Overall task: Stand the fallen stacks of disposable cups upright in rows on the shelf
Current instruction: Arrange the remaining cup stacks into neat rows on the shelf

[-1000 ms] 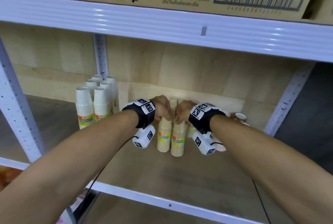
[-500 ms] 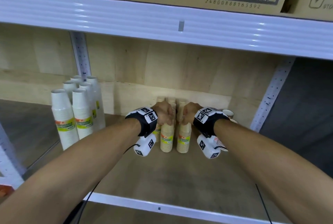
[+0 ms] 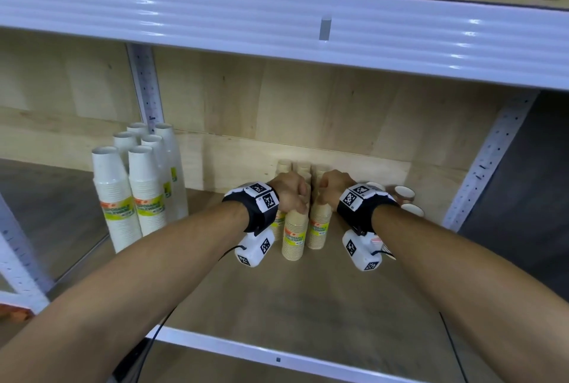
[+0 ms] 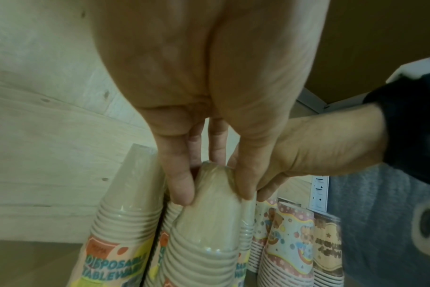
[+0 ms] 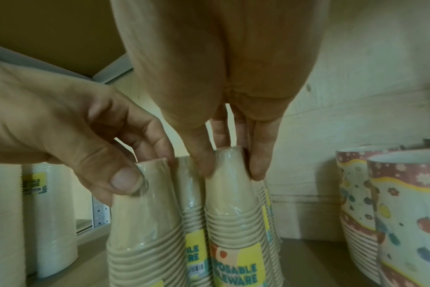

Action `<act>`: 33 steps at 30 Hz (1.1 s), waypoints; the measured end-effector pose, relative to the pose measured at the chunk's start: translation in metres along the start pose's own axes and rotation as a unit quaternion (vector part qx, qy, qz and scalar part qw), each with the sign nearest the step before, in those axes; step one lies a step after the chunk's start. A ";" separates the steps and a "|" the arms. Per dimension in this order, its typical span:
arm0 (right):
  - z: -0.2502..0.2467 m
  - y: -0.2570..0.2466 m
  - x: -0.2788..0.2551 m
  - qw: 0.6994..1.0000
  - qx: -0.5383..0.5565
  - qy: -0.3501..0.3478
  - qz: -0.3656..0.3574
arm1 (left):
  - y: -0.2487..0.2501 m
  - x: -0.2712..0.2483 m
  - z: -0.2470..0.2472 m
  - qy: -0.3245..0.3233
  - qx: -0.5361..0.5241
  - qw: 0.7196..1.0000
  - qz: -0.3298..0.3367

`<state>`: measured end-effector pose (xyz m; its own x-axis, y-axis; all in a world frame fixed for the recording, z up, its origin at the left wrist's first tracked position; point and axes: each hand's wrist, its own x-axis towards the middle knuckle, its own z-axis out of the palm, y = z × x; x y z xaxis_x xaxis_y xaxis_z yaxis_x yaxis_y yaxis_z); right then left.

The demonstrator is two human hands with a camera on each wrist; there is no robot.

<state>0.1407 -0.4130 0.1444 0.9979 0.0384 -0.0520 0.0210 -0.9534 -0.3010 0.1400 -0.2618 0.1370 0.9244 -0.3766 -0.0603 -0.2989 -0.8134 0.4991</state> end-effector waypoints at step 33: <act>-0.041 -0.214 -0.018 0.970 0.002 0.080 -0.229 | -0.089 -0.129 -0.215 0.224 0.086 0.962 -0.131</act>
<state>0.1209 -0.2213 0.2485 0.8804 0.4111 0.2364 0.4651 -0.8460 -0.2607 0.0983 -0.0454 0.2862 0.9711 0.0491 0.2335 -0.0405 -0.9305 0.3640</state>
